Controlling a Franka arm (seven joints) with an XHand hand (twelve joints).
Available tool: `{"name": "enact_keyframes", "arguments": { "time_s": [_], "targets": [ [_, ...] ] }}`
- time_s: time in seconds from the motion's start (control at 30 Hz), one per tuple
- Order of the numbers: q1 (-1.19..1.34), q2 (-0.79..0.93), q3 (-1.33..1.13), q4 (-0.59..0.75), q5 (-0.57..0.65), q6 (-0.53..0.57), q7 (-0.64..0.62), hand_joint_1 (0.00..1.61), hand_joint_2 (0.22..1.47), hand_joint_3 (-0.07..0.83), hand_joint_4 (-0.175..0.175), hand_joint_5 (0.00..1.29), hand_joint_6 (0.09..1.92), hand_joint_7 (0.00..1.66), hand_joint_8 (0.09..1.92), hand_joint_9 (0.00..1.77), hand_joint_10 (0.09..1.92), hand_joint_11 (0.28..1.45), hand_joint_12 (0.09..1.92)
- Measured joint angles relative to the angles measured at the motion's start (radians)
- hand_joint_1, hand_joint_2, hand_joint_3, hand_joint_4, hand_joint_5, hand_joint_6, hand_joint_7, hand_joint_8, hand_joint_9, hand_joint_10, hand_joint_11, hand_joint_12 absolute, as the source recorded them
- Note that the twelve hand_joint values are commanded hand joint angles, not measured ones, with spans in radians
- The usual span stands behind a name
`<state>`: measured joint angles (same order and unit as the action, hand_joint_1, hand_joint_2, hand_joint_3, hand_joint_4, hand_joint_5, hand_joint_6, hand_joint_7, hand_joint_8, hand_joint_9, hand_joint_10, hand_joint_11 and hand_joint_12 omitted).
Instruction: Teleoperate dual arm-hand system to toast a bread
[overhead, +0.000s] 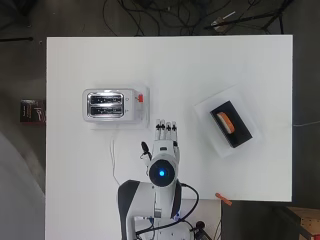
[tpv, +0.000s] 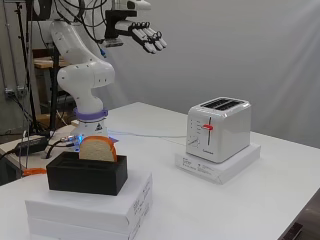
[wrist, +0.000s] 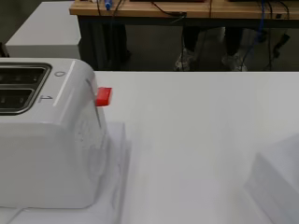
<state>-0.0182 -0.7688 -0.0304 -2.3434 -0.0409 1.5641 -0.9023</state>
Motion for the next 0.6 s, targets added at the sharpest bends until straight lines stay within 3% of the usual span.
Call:
{"name": "enact_keyframes", "arguments": {
  "time_s": [0.2,0.33,0.6],
  "targets": [
    [-0.05,0.088,-0.202,0.055,-0.176,-0.052,0.013,0.25,1.14,-0.009,-0.085,0.32,0.09,0.4,0.09,0.54,0.09,0.49,0.09],
    [-0.059,0.207,-0.281,0.107,-0.191,-0.087,0.019,0.21,1.1,-0.012,-0.046,0.37,0.09,0.43,0.09,0.58,0.09,0.51,0.09],
    [-0.068,0.438,-0.384,0.187,-0.205,-0.076,0.062,0.2,1.03,-0.007,-0.029,0.43,0.09,0.53,0.09,0.65,0.09,0.5,0.09]
  ]
}}
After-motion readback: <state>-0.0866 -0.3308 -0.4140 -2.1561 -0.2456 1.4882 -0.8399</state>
